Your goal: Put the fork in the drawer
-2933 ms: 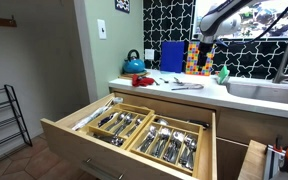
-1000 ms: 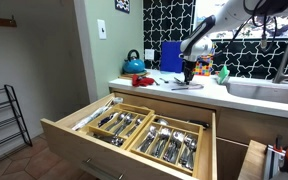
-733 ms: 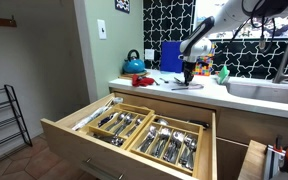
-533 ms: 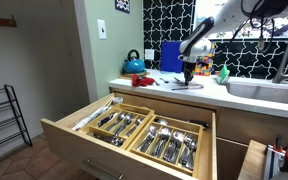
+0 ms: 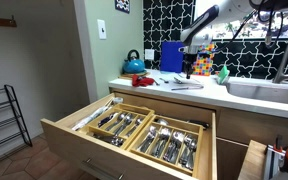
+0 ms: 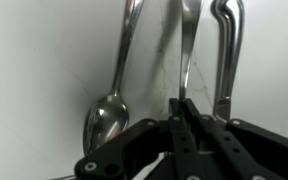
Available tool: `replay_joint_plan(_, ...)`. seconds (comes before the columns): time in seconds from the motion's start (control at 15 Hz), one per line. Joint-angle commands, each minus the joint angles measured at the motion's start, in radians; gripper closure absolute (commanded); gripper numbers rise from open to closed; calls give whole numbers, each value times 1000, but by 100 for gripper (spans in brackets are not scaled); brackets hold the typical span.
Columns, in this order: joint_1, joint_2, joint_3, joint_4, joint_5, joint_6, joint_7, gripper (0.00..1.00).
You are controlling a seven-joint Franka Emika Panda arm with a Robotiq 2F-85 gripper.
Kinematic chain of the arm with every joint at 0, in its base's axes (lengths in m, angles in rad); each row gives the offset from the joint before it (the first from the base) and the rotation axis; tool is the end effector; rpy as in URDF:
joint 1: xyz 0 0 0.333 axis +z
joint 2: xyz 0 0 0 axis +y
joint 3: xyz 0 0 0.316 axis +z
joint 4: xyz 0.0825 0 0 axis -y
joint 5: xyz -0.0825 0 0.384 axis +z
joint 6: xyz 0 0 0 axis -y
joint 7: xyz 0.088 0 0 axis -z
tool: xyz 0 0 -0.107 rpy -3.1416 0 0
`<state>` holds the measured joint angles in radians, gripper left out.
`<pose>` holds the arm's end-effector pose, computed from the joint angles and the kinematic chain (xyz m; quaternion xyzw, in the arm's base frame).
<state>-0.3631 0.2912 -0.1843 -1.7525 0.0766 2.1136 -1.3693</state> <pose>0.5565 -0.3244 0.4128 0.9215 0.3865 0.0277 0.0266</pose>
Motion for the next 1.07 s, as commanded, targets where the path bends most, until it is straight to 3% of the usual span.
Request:
replay_joint_plan(0.0,48,-129,1,-39,-27,-123,137,93)
replay_joint_plan(0.33,150,-243,39,-48,-31,-238,442,96)
replay_joint_plan(0.73,247,-240,104,23,4,-415,788,96)
replay_joint_plan(1.0,276,-246,121,29,8,-414,1043,96)
